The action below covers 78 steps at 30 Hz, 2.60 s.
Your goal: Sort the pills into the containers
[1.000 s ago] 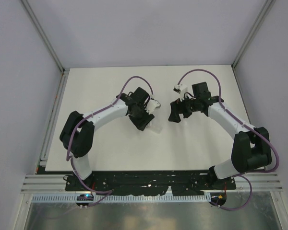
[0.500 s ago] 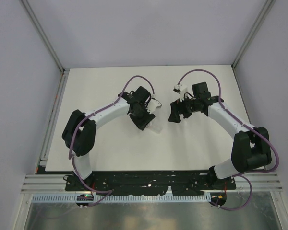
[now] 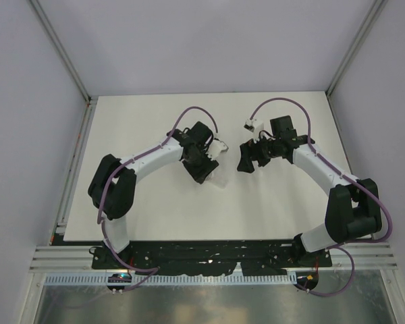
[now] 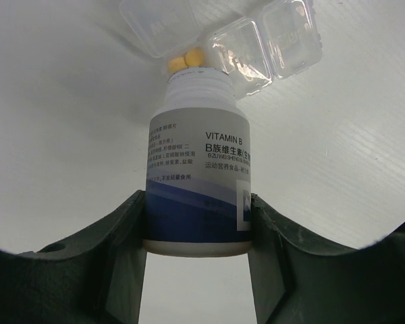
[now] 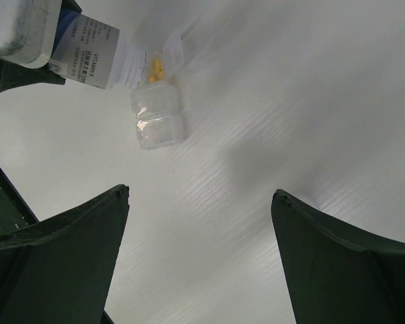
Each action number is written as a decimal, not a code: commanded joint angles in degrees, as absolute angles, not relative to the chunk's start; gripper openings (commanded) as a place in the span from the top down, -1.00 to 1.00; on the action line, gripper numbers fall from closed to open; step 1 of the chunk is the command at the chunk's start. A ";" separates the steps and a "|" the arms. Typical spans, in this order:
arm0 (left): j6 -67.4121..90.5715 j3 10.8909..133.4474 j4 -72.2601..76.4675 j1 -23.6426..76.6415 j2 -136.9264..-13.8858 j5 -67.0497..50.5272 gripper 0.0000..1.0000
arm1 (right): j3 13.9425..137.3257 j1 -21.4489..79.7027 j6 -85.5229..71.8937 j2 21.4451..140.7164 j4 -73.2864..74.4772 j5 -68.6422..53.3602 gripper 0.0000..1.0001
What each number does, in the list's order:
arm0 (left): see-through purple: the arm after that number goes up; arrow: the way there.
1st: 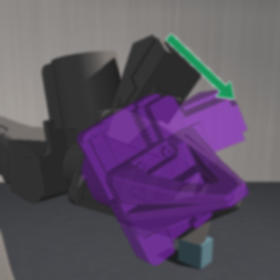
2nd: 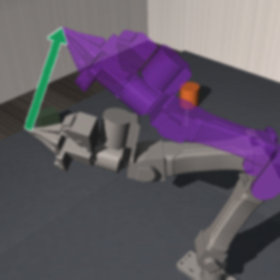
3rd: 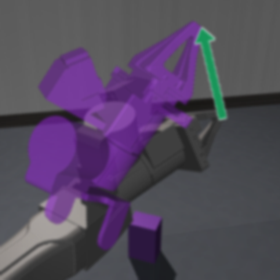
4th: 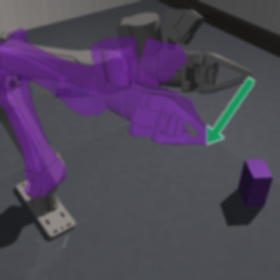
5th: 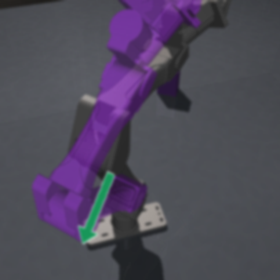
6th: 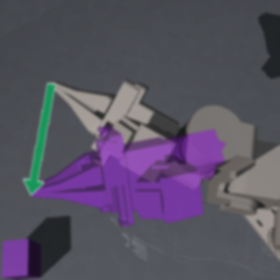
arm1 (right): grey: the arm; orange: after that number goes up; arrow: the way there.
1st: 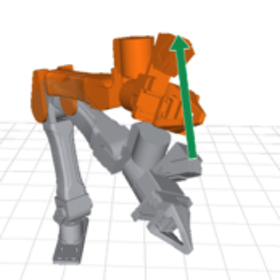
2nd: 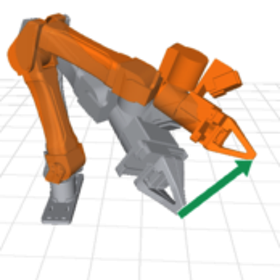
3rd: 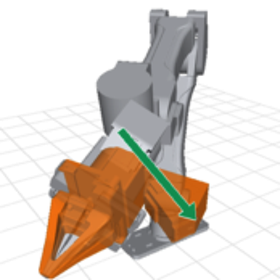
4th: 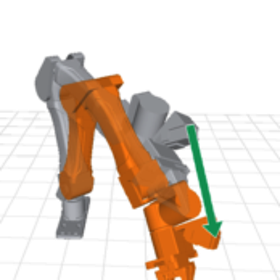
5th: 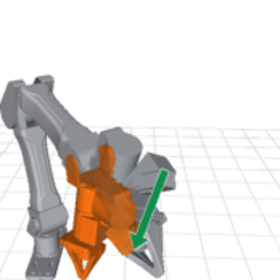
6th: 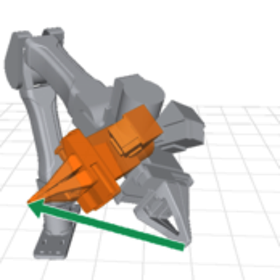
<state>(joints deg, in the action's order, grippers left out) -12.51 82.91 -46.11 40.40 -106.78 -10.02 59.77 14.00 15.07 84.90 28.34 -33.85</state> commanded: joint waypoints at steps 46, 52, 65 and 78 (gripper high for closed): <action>-11.78 69.35 -30.94 40.61 -94.13 -10.72 1.00 | 60.65 13.10 14.86 85.60 27.95 -35.24 -0.80; -11.95 65.49 -26.55 40.61 -91.32 -11.69 1.00 | 60.91 13.01 14.77 86.04 28.12 -35.24 -0.81; -11.34 54.59 -11.70 39.82 -83.24 -13.80 1.00 | 60.91 13.10 14.77 86.13 28.13 -36.65 -0.80; -7.30 43.43 6.14 34.28 -74.19 -23.01 1.00 | 61.61 13.27 13.01 85.96 26.89 -42.45 -0.81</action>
